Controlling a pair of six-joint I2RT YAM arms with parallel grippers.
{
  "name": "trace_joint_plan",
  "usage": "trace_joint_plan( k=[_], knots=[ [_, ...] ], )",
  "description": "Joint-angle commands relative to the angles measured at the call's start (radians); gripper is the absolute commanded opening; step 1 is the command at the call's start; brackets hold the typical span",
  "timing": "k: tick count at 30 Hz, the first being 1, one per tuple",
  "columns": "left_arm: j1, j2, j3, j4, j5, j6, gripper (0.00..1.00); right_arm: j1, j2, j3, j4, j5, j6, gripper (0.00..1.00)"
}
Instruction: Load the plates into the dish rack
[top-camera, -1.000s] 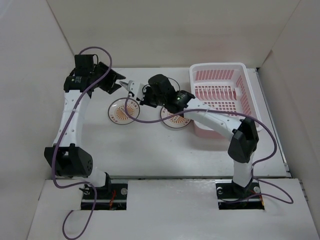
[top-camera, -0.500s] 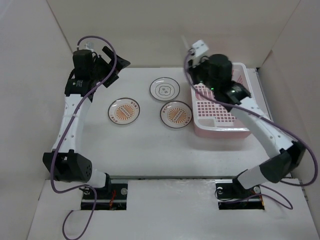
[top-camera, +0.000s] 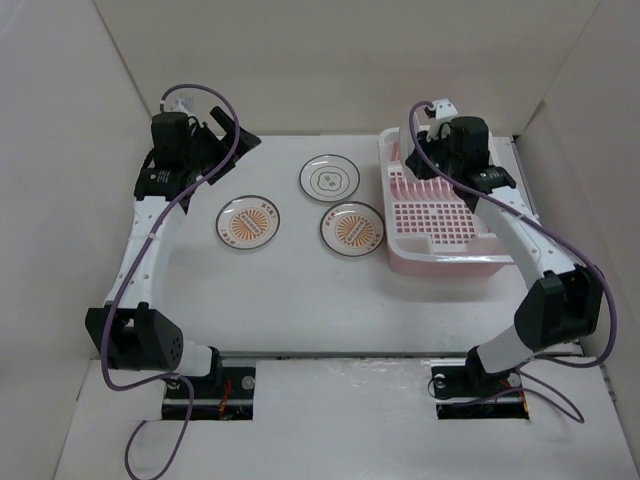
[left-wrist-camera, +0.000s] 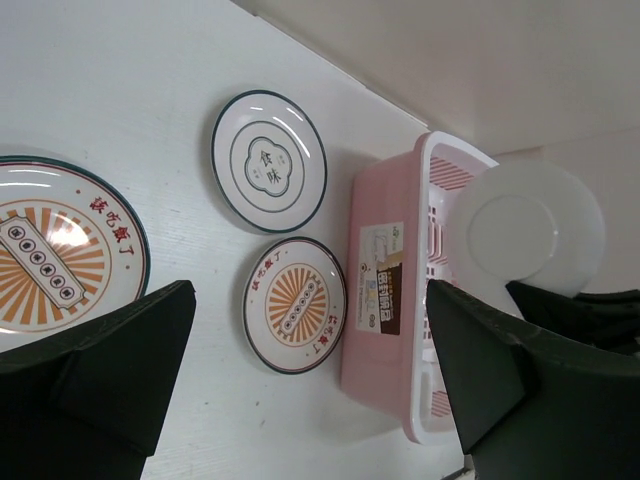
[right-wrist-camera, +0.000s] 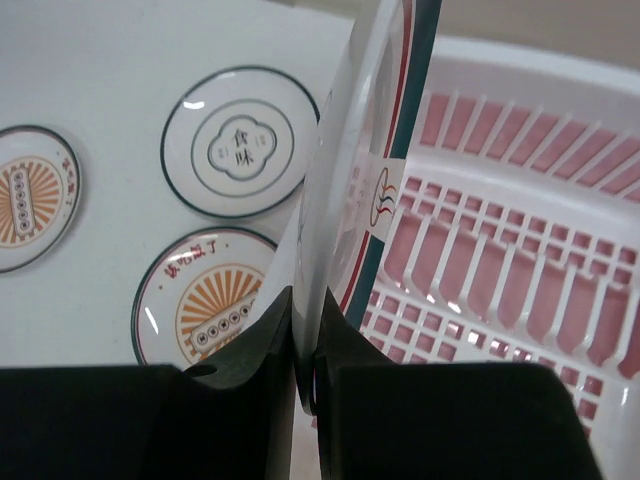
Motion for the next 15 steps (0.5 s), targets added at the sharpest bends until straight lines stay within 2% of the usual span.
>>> trace_joint_plan(
  k=[1, 15],
  knots=[
    [-0.004, -0.010, 0.034, 0.029, 0.009, 0.042, 1.00, -0.021, 0.003, -0.016, 0.090, -0.075, 0.058, 0.00],
    [-0.004, -0.019, -0.006, -0.003, -0.010, 0.071, 1.00, -0.021, 0.108, -0.065, 0.171, 0.003, 0.236, 0.00]
  ],
)
